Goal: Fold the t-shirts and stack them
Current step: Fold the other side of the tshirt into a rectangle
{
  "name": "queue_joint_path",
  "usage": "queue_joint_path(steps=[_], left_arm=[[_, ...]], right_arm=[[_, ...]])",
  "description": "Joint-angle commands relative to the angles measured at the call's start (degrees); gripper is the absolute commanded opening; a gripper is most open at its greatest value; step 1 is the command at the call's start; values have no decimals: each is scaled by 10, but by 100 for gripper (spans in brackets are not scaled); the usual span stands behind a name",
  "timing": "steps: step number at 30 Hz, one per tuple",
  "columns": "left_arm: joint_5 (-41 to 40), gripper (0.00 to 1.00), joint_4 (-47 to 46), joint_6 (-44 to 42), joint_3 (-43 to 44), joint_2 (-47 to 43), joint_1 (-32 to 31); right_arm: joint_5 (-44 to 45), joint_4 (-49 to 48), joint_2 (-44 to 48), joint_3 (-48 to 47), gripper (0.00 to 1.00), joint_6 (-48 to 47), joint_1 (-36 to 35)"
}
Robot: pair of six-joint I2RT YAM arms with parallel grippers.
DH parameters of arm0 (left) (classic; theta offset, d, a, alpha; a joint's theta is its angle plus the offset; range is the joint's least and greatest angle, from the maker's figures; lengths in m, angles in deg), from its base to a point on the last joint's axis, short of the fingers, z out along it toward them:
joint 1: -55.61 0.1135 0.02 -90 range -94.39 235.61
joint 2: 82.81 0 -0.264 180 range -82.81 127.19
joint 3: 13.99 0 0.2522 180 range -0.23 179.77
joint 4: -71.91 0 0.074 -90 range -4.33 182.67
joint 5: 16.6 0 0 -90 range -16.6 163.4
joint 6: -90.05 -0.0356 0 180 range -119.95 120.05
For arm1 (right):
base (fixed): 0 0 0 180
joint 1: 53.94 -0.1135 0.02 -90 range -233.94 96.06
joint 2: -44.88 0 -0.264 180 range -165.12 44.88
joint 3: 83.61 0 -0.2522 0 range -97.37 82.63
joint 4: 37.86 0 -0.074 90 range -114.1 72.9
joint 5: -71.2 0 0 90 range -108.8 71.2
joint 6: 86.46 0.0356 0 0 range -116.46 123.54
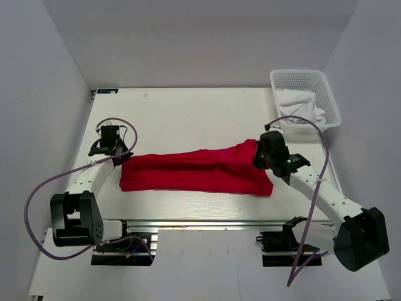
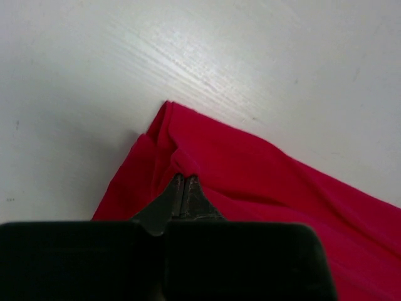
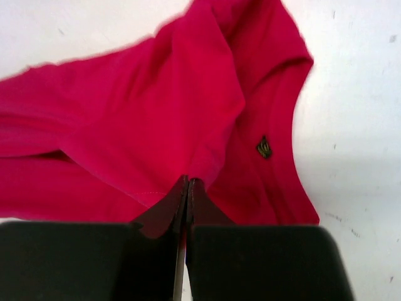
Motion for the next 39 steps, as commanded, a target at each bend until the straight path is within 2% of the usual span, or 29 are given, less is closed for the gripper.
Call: queue_joint_path(steps=[1, 3, 6, 7, 8, 9, 11, 12, 14, 15, 18, 22, 24, 26, 30, 33, 39], left_arm=[[-13, 0, 13, 19, -23, -21, -2], [-46, 2, 39, 41, -23, -21, -2], [-68, 26, 66, 67, -35, -10, -2], [-76, 27, 74, 75, -35, -10, -2], [-76, 27, 82, 87, -35, -10, -2], [-85, 32, 104, 97, -35, -10, -2], [-93, 49, 130, 119, -26, -19, -2], [-107, 72, 160, 131, -14, -19, -2], [-107, 90, 180, 141, 2, -35, -2], [-102, 98, 180, 146, 18, -42, -2], [-71, 100, 156, 133, 38, -70, -2], [15, 100, 52, 88, 26, -90, -2], [49, 100, 40, 80, 15, -80, -2], [49, 100, 47, 74, 15, -57, -2], [32, 89, 99, 74, 21, -36, -2], [3, 87, 123, 79, 2, -48, -2], [2, 80, 128, 90, -39, -69, -2]], right_arm=[[-11, 24, 5, 24, 0, 16, -5], [-20, 28, 4, 42, 0, 22, -5], [-27, 28, -3, 90, 0, 35, -6], [-30, 27, -4, 95, 0, 40, -6], [-35, 30, -4, 100, 6, 42, -6], [-37, 37, -3, 103, 12, 36, -6], [-35, 56, 0, 99, 36, 31, -7], [-33, 65, 3, 87, 44, 21, -5], [-21, 75, 5, 80, 64, 14, -5], [-21, 74, 10, 62, 90, 1, -5], [-28, 59, 18, 30, 90, -22, -6], [-70, -33, 29, 28, 90, -48, -5], [-77, -76, 25, 34, 90, -45, -6], [-72, -94, 9, 28, 90, -50, -5], [-87, -132, -39, 20, 90, -39, -3], [-127, -171, -66, 21, 90, -33, -2], [-126, -188, -128, 19, 90, -31, -2]])
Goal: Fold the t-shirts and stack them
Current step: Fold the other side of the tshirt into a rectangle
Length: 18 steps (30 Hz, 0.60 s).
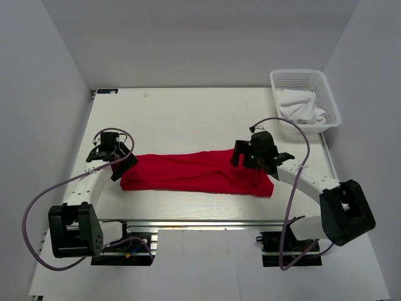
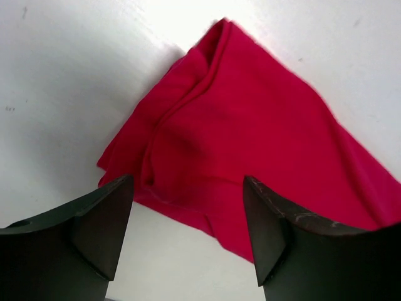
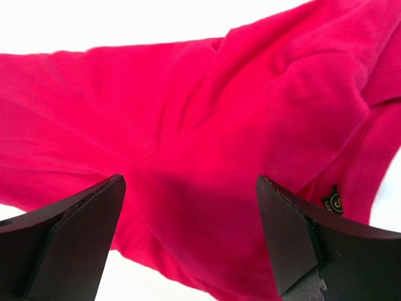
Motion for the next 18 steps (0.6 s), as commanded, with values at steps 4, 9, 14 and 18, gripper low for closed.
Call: queue_joint_path(steps=[4, 9, 14, 18], left_arm=[[-8, 75, 16, 17, -20, -13, -1], [15, 57, 11, 17, -37, 3, -1], [20, 39, 11, 22, -43, 14, -1], [10, 0, 6, 22, -37, 20, -1]], right_arm=[[-14, -30, -28, -27, 90, -2, 2], [-10, -20, -33, -28, 90, -6, 2], [-8, -11, -44, -33, 90, -7, 2], [-7, -11, -49, -29, 90, -4, 3]])
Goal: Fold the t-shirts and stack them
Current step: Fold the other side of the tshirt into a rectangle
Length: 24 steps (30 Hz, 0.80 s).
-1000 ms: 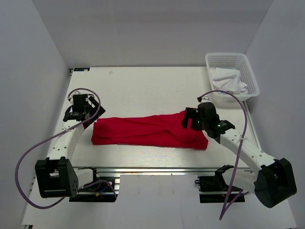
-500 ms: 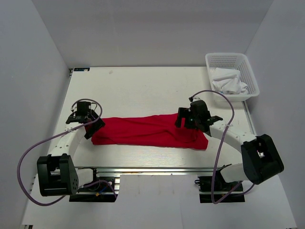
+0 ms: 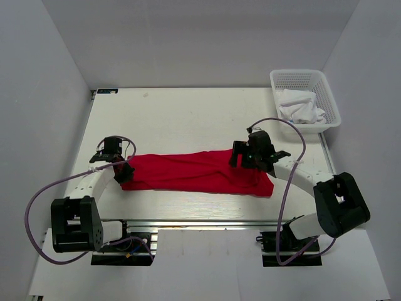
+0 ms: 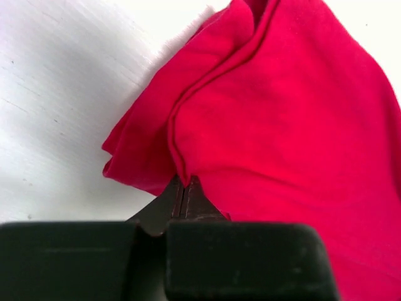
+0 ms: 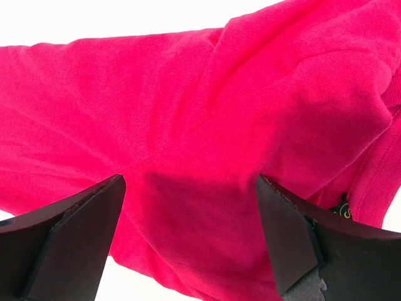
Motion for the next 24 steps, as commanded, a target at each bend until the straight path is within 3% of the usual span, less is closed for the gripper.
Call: queue_joint_path(steps=[1, 11, 19, 24], left_arm=[[-2, 0, -17, -5, 4, -8, -1], [12, 0, -120, -59, 100, -19, -1], [-7, 0, -155, -107, 154, 9, -1], [22, 0, -201, -141, 182, 41, -1]], right_arm=[[2, -7, -4, -17, 90, -2, 2], [-7, -27, -11, 7, 90, 19, 2], [-31, -33, -25, 14, 90, 32, 2], [-42, -39, -42, 14, 90, 34, 1]])
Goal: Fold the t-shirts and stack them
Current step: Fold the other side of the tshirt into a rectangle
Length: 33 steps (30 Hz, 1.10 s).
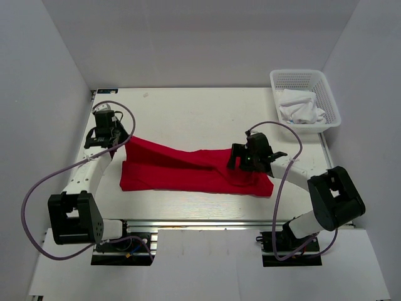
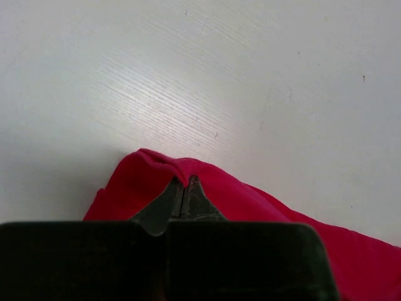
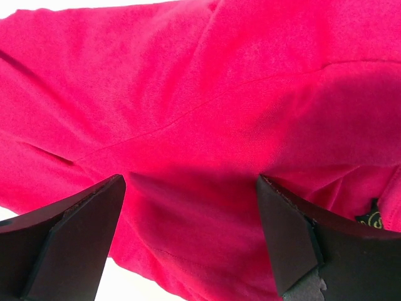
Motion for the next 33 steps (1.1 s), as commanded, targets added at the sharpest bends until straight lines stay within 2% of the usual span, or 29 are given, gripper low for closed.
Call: queue_joint_path(steps=[1, 5, 16, 23, 26, 28, 30, 31, 32, 33], left_arm=[[5, 0, -27, -32, 45, 20, -1], [-37, 0, 9, -20, 45, 30, -1], [-87, 0, 48, 32, -62, -6, 4], [-139, 0, 74, 71, -83, 28, 9], [-145, 6, 101, 89, -83, 52, 9], [-145, 6, 117, 96, -83, 66, 9], [-158, 13, 132, 103, -90, 66, 9], [-164, 22, 132, 103, -90, 66, 9], [-164, 36, 132, 103, -96, 66, 9], [-164, 74, 140, 108, -96, 66, 9]], right_arm=[[-14, -19, -11, 4, 90, 9, 2], [-15, -17, -14, 4, 90, 12, 1], [-15, 2, -29, -9, 90, -4, 2], [-10, 15, -30, -17, 90, -19, 4], [-6, 20, -28, -21, 90, -22, 5], [-1, 24, -25, -24, 90, -24, 4], [6, 31, -24, -30, 90, -26, 2], [6, 35, -21, -32, 90, -25, 2], [4, 38, -19, -41, 90, -24, 4], [2, 37, -16, -43, 90, -26, 3]])
